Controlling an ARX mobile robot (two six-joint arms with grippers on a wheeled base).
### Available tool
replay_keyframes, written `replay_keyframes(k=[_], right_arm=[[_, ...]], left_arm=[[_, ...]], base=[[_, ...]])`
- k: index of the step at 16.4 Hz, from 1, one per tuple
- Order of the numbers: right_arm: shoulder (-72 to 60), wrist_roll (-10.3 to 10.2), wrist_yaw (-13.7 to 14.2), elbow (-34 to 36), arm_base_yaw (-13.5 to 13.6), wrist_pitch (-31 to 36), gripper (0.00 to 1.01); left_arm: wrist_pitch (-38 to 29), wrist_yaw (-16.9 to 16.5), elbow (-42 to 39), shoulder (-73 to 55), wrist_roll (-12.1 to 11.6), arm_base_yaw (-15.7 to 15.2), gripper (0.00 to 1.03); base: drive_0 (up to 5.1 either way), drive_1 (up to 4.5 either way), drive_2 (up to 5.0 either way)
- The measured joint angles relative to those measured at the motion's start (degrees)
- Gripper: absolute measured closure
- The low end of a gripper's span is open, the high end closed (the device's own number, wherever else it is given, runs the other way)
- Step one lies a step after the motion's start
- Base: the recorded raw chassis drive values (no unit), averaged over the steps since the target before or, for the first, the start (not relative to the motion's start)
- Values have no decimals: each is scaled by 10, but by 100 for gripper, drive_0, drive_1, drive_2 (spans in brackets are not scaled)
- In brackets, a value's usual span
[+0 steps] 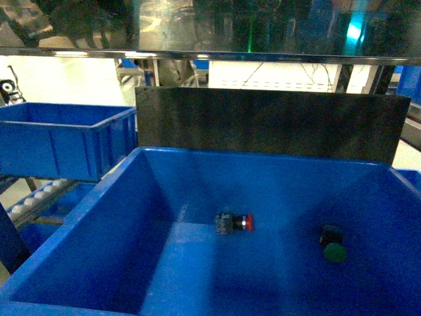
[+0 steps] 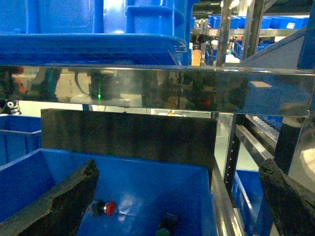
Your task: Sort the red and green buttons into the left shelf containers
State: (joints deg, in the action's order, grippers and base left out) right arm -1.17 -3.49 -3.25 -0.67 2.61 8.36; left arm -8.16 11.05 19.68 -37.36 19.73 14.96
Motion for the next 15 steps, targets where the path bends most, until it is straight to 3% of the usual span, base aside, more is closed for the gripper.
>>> replay_keyframes(k=[2, 3, 4, 5, 6, 7, 8, 9, 10, 11, 12, 15], right_arm=[[0, 0, 0, 0, 0, 0, 3], [0, 0, 0, 0, 0, 0, 3], [0, 0, 0, 0, 0, 0, 3], [-2, 7, 10, -8, -8, -39, 7], [-12, 18, 24, -13, -22, -76, 16], [-14, 22, 33, -12, -30, -93, 29], [10, 30, 32, 0, -29, -83, 51], [5, 31, 32, 0, -29, -89, 62], [9, 31, 32, 0, -29, -83, 75], [9, 31, 32, 0, -29, -87, 86], [9, 31, 32, 0, -29, -86, 99], [9, 33, 32, 0, -29, -86, 99]], left_arm=[[17, 5, 0, 30, 17, -11, 5], [1, 9, -1, 30, 13, -9, 6], [-80, 16, -31, 36, -42, -15, 19], [-96, 7, -65, 57, -101, -31, 31], [-96, -3, -81, 70, -142, -44, 42], [-98, -12, -89, 84, -161, -55, 53], [-94, -34, -111, 113, -182, -75, 75], [-89, -45, -124, 128, -186, -85, 88], [-82, -79, -130, 141, -187, -109, 98], [-78, -105, -137, 152, -188, -146, 101], [-74, -101, -145, 166, -188, -154, 101], [-55, -110, -163, 199, -189, -148, 101]], base=[[0, 0, 0], [0, 0, 0], [0, 0, 0], [0, 0, 0], [0, 0, 0], [0, 0, 0], [0, 0, 0], [0, 0, 0], [0, 0, 0], [0, 0, 0], [0, 0, 0], [0, 0, 0]])
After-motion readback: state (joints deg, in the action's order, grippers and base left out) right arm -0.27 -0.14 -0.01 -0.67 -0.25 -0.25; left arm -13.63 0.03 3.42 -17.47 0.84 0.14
